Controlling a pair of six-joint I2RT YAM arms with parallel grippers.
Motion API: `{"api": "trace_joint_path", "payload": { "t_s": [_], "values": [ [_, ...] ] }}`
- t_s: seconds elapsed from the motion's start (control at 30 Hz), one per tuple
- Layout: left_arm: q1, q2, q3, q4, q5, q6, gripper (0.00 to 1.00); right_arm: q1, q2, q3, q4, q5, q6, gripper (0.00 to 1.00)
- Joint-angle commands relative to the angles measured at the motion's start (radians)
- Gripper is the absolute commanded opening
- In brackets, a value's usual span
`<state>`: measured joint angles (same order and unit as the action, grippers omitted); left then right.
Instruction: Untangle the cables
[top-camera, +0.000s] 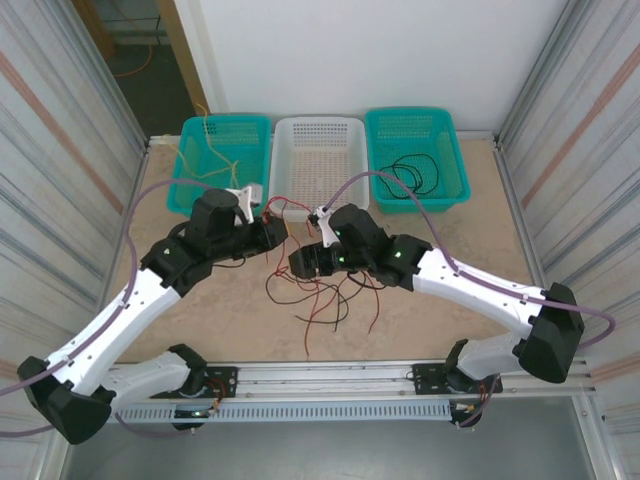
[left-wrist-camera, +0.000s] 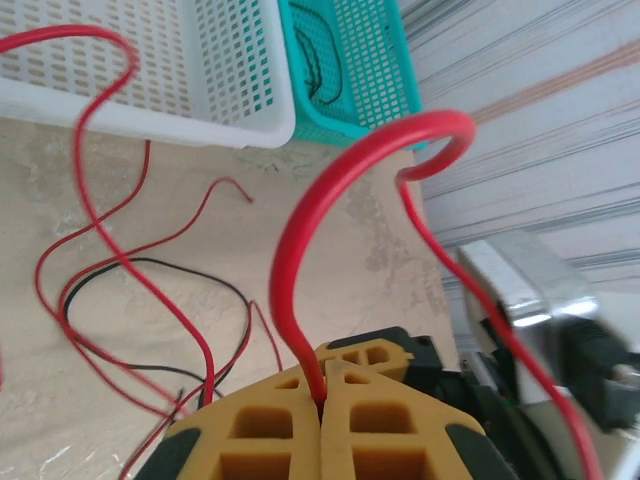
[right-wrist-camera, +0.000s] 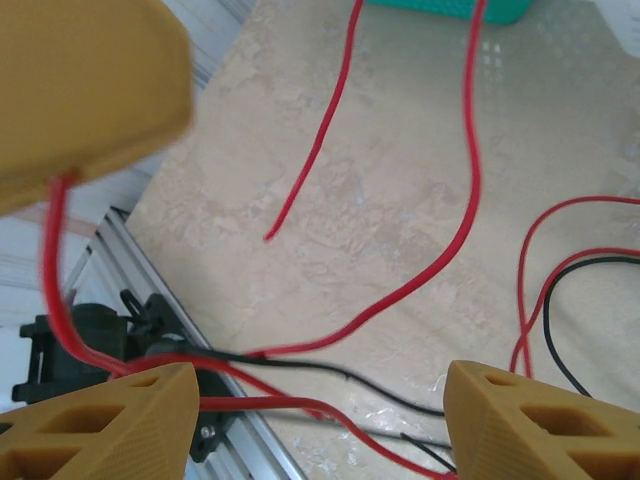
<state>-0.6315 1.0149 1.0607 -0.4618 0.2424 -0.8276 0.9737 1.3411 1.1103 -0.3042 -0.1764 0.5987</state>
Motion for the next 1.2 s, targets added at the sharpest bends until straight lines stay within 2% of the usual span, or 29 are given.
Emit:
{"api": "trace_joint_path", "payload": {
  "t_s": [0.0,0.17,0.3,0.43,0.63,0.8,0.9,1.03,1.17],
  "values": [
    [-0.003,-0.074,-0.005,0.115,-0.002,-0.041,0.00,0.008,-0.015,-0.004,0.012,0.003,0.003,0.65],
    [0.017,-0.098,-0.033,0.216,0.038,-0.084,0.00,0.011,0.028,-0.007,-0.043,0.020,-0.001,0.61],
    [0.018,-0.104,-0.036,0.282,0.066,-0.076,0.00,0.000,0.003,-0.076,0.001,0.021,0.038,0.59],
    [0.035,-0.117,-0.018,0.298,0.061,-0.047,0.00,-0.009,0.005,-0.091,-0.013,0.036,0.044,0.40],
    [0.094,-0.124,-0.012,0.368,0.132,-0.078,0.00,-0.029,0.039,-0.095,-0.075,0.081,0.042,0.42],
    [0.099,-0.122,0.029,0.342,0.149,-0.043,0.00,-0.060,-0.014,-0.049,-0.127,0.102,0.027,0.47],
    [0.104,-0.116,0.042,0.361,0.180,-0.045,0.00,-0.075,-0.051,0.006,-0.171,0.123,-0.006,0.53],
    [0.105,-0.105,0.059,0.396,0.216,-0.063,0.00,-0.073,-0.098,0.033,-0.155,0.096,-0.042,0.66],
    [0.104,-0.104,0.067,0.464,0.251,-0.089,0.00,-0.080,-0.105,-0.010,-0.070,0.070,0.015,0.68]
  ]
}}
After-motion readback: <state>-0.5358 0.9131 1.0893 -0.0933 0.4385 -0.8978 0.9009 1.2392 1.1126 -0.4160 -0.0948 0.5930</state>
